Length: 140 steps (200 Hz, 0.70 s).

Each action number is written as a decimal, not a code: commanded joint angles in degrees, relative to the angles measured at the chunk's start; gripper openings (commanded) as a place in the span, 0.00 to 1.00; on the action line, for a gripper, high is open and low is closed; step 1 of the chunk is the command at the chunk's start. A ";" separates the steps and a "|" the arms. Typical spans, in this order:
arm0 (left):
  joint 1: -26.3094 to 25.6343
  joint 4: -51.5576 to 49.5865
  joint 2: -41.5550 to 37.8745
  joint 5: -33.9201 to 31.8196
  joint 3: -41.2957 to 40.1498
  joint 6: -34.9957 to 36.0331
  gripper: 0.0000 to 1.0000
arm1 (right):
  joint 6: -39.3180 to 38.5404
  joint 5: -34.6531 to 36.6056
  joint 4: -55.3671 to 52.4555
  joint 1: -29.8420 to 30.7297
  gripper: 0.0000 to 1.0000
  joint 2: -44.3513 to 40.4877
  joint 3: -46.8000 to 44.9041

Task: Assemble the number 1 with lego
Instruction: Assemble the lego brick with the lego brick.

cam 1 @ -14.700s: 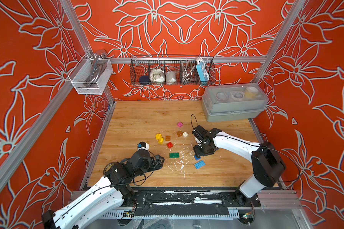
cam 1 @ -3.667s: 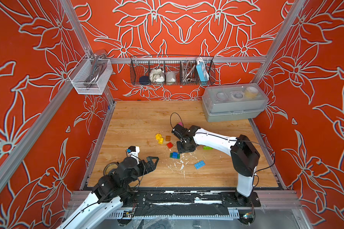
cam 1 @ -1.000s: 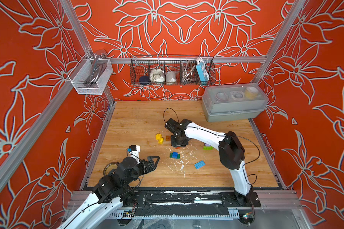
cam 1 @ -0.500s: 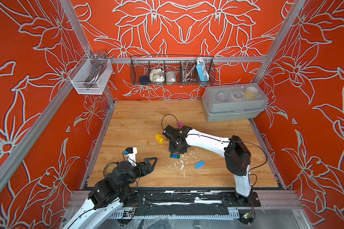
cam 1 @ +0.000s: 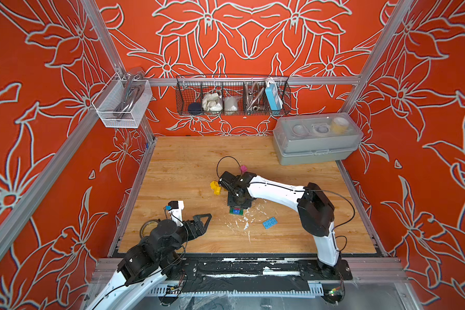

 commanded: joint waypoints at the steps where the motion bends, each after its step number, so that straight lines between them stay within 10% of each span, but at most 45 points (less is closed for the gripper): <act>1: 0.50 0.26 0.14 -0.49 -0.82 0.34 1.00 | 0.33 1.25 -1.08 -0.39 0.08 2.57 0.29; 140: 0.48 0.27 0.05 -0.57 -0.87 0.42 1.00 | 0.11 3.45 -5.01 0.92 0.07 -1.09 2.62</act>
